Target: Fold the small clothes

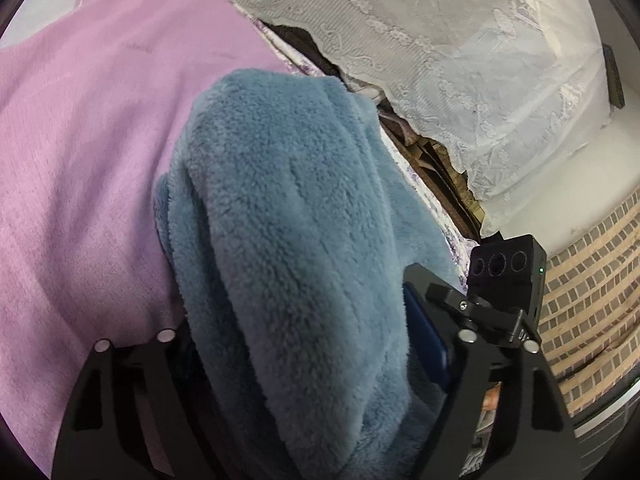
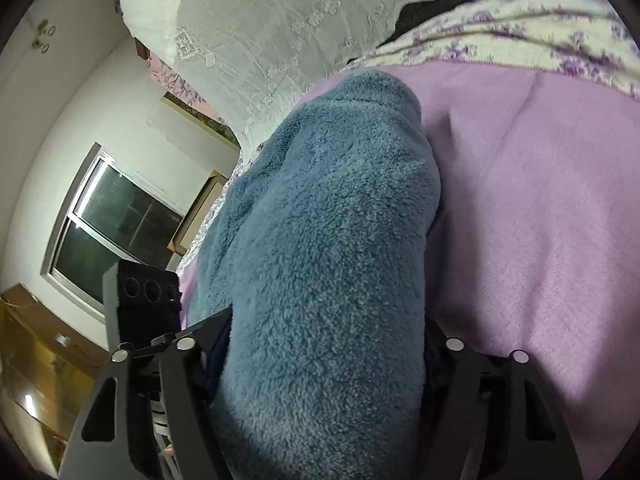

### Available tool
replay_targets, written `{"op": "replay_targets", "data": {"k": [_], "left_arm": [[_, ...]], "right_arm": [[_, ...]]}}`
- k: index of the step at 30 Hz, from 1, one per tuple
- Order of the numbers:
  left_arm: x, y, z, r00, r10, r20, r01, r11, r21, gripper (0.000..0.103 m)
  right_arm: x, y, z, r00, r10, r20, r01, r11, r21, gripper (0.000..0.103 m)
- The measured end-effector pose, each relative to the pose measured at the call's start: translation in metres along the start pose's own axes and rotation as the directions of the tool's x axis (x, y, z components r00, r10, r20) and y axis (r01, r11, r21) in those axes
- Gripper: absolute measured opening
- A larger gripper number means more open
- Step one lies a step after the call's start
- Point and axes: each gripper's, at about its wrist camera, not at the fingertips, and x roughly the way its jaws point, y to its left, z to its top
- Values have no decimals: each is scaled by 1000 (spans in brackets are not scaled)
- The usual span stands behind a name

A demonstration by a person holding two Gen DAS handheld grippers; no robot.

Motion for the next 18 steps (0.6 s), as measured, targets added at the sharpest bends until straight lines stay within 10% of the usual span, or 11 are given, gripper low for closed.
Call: {"op": "replay_targets", "data": {"k": [18], "left_arm": [[-97,-32,-33,990,61,127,-71,995,76,75]], "right_arm": [[-27,79,-29,998,48,29,-44,990,-134,69]]}}
